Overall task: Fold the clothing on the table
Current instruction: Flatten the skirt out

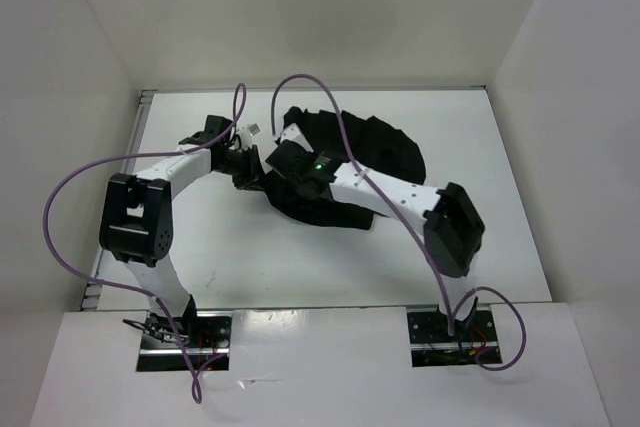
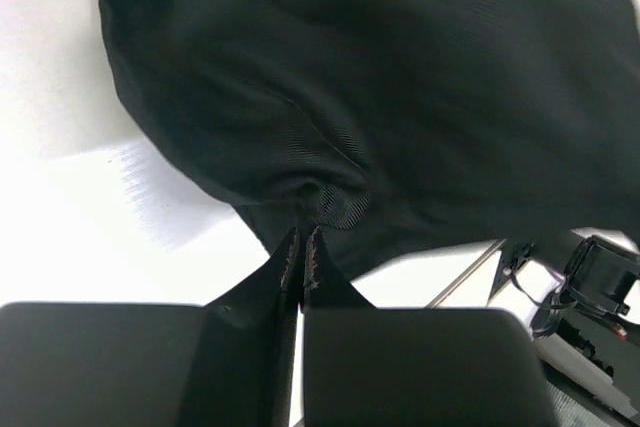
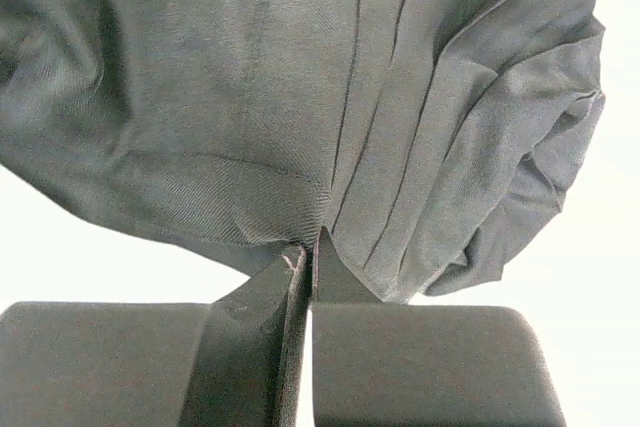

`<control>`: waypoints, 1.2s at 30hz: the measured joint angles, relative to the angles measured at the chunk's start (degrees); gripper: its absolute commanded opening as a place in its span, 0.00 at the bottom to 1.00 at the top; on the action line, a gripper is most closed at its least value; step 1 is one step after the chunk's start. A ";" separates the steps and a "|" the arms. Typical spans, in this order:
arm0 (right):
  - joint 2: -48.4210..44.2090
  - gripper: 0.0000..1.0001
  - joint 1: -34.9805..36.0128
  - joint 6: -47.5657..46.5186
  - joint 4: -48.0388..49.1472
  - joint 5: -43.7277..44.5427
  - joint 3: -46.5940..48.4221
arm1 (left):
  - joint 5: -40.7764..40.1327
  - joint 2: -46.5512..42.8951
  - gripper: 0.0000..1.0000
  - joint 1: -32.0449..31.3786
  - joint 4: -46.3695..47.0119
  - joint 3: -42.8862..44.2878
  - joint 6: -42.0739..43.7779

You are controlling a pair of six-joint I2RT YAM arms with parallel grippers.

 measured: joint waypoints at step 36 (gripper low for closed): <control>-8.61 0.45 -25.09 25.44 -11.37 -30.14 -25.53 | 0.20 -10.45 0.00 2.21 -1.92 -2.38 -0.04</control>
